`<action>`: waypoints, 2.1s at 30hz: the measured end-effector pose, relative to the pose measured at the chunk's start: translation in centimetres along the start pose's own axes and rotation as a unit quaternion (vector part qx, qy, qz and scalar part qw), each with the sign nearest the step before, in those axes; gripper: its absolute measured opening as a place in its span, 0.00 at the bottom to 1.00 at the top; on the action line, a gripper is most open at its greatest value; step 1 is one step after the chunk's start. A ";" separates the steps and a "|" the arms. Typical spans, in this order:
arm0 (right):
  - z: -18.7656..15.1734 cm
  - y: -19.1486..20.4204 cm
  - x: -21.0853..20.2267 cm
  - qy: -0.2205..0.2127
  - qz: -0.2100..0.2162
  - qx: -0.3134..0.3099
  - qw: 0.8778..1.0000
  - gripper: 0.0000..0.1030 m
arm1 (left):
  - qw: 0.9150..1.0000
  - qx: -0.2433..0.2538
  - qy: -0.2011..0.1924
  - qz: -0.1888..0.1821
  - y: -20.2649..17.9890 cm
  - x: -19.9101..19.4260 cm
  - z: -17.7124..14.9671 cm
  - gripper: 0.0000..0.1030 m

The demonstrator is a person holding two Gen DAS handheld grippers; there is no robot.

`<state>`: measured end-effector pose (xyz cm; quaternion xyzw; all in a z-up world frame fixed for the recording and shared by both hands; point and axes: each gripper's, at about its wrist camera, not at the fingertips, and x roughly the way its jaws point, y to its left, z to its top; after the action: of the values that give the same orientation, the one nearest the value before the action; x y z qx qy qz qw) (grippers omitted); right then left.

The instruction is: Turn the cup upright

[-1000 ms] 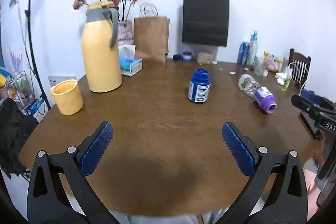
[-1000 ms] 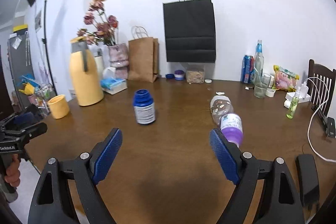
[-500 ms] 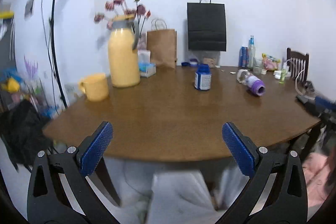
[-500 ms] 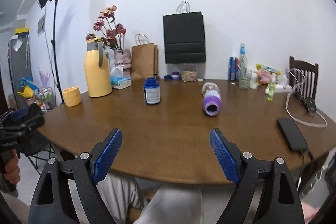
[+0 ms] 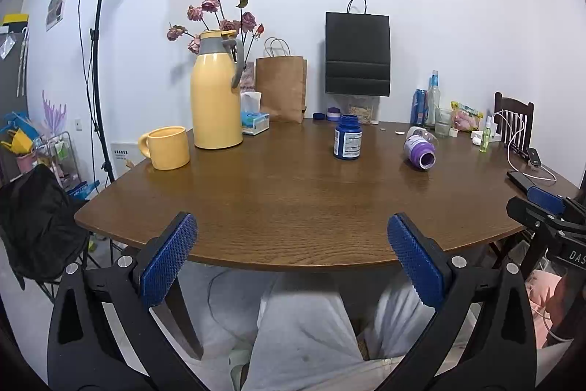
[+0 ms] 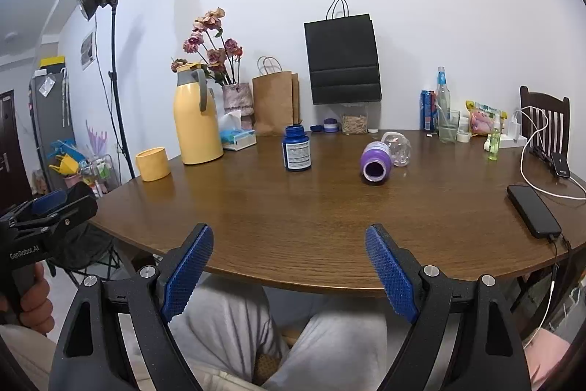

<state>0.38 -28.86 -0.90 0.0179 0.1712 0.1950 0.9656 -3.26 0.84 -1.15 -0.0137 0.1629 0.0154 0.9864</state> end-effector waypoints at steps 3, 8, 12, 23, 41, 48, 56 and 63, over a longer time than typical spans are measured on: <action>0.0 0.0 -0.1 -0.002 0.001 0.001 1.000 0.87 | 1.000 0.000 -0.001 0.000 0.0 0.0 0.1 1.00; 0.0 0.3 -0.2 -0.003 0.002 -0.001 1.000 0.86 | 1.000 -0.001 -0.003 0.001 0.2 0.0 0.1 1.00; 0.1 0.3 -0.3 -0.008 0.002 -0.001 1.000 0.87 | 1.000 0.002 -0.007 -0.001 0.3 -0.1 0.2 1.00; 0.0 0.2 -0.3 -0.009 0.002 0.000 1.000 0.87 | 1.000 0.008 -0.014 -0.005 0.0 -0.4 0.2 1.00; 0.1 0.1 -0.2 -0.005 -0.001 0.006 1.000 0.86 | 1.000 0.002 -0.012 -0.003 0.3 -0.5 0.3 1.00; 0.2 0.2 -0.4 -0.008 -0.001 0.004 1.000 0.87 | 1.000 0.003 -0.012 -0.003 0.3 -0.5 0.4 1.00; 0.2 0.2 -0.4 -0.007 -0.001 0.004 1.000 0.87 | 1.000 0.005 -0.015 -0.003 0.2 -0.6 0.5 1.00; 0.2 0.2 -0.4 -0.007 -0.001 0.003 1.000 0.87 | 1.000 0.005 -0.017 -0.003 0.0 -0.5 0.5 1.00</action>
<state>0.02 -28.83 -0.60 0.0223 0.1651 0.1933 0.9669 -3.57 0.89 -0.52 -0.0086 0.1462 0.0118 0.9891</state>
